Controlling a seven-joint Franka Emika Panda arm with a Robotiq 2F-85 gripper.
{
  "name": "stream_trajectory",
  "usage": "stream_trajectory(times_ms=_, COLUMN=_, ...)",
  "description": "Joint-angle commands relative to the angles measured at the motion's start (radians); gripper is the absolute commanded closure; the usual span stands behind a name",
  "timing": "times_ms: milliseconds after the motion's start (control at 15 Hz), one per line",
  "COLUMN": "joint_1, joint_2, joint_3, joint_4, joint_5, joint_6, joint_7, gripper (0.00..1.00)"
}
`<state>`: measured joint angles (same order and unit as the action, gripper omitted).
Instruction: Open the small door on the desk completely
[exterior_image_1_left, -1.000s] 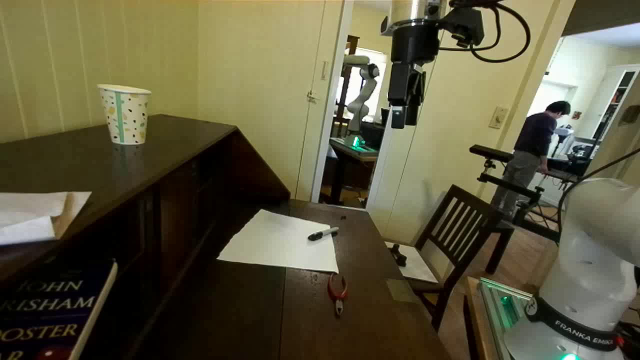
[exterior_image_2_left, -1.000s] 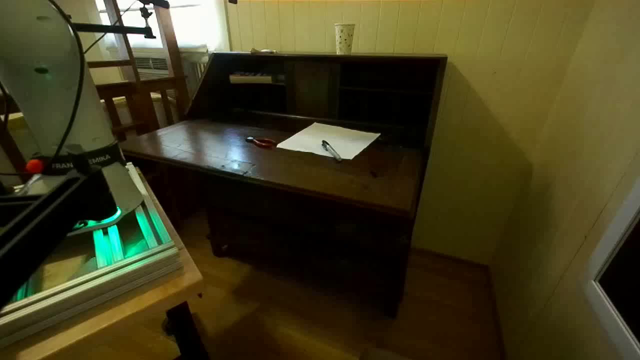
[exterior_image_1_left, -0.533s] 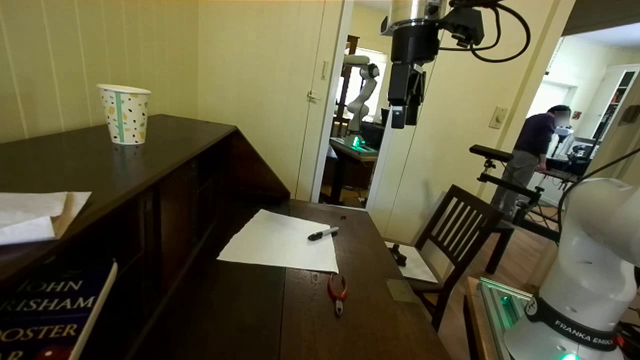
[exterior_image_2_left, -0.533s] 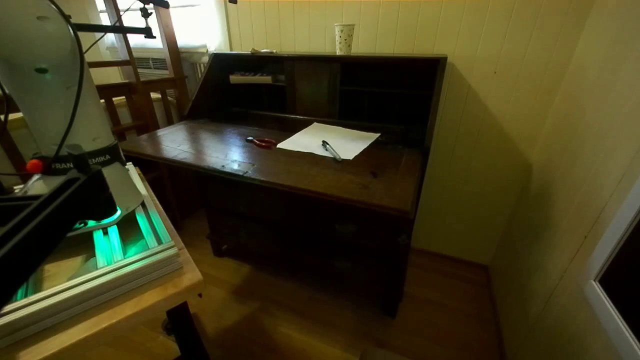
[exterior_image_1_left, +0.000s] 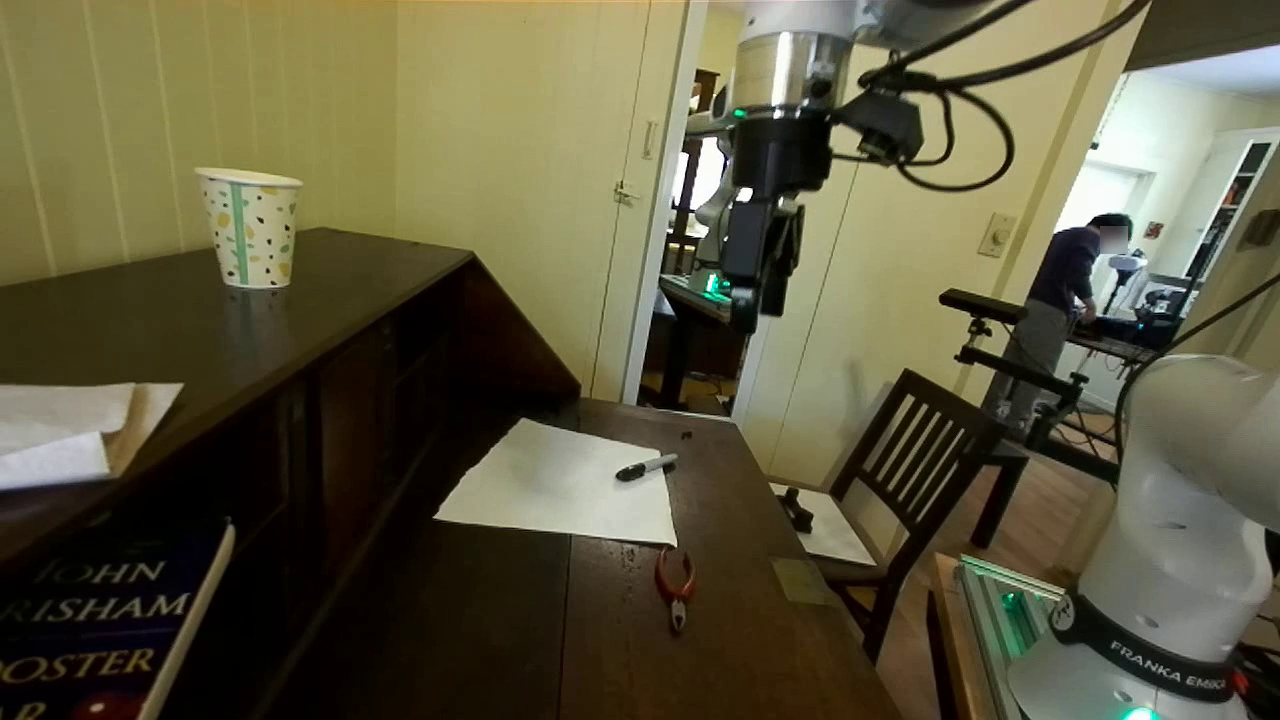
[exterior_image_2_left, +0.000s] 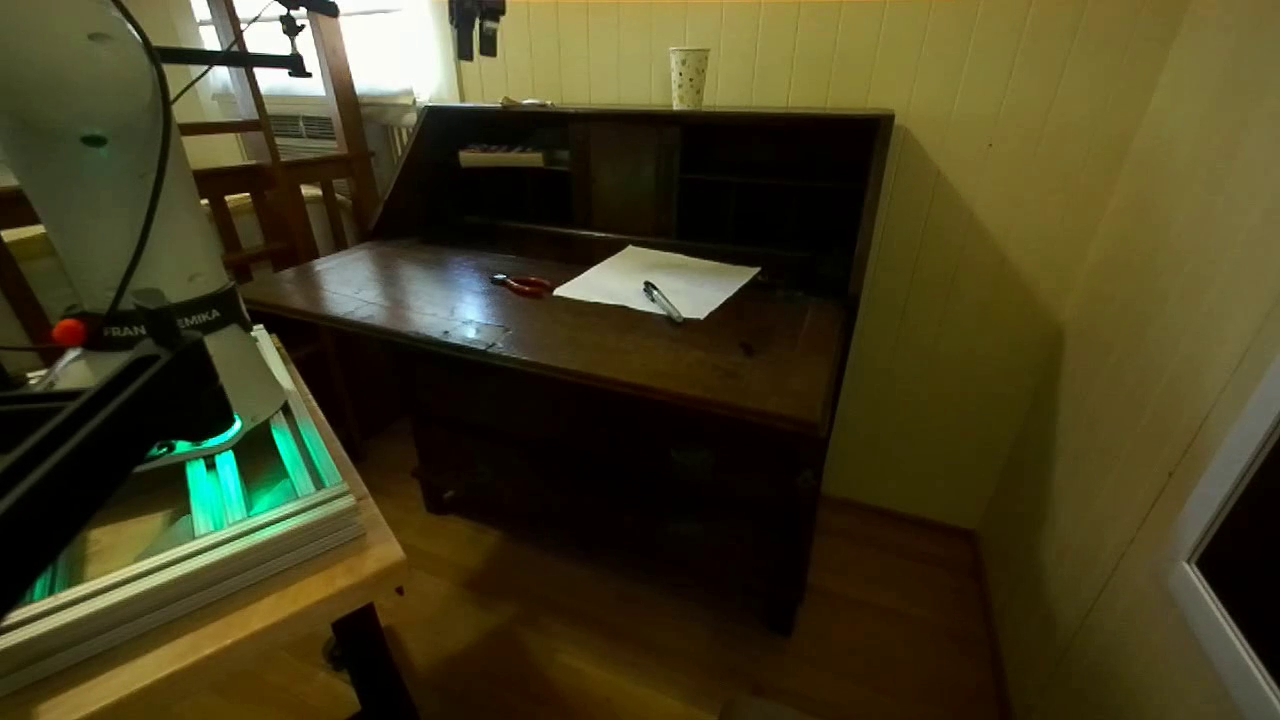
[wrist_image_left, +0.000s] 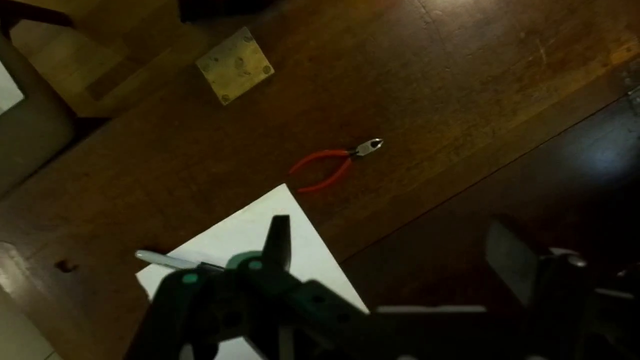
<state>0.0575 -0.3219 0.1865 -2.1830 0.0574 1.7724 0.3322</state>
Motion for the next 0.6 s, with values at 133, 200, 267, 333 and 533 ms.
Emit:
stream_trajectory(times_ms=133, joint_1=0.067, joint_2=0.215, joint_3=0.074, joint_4=-0.080, joint_5=0.010, joint_6=0.450, joint_7=0.141, gripper=0.43)
stream_trajectory(times_ms=200, joint_1=0.075, joint_2=0.253, joint_3=0.078, joint_4=-0.079, joint_5=-0.002, joint_6=0.541, joint_7=0.163, gripper=0.50)
stream_trajectory(times_ms=267, joint_1=0.085, joint_2=0.297, joint_3=0.077, joint_4=-0.078, joint_5=0.001, joint_6=0.634, joint_7=0.173, gripper=0.56)
stream_trajectory(times_ms=333, joint_1=0.094, joint_2=0.340, joint_3=0.077, joint_4=-0.076, joint_5=-0.014, joint_6=0.727, joint_7=0.188, gripper=0.64)
stream_trajectory(times_ms=533, joint_1=0.128, joint_2=0.446, joint_3=0.056, joint_4=-0.051, joint_5=-0.119, joint_6=0.940, joint_7=0.244, gripper=0.84)
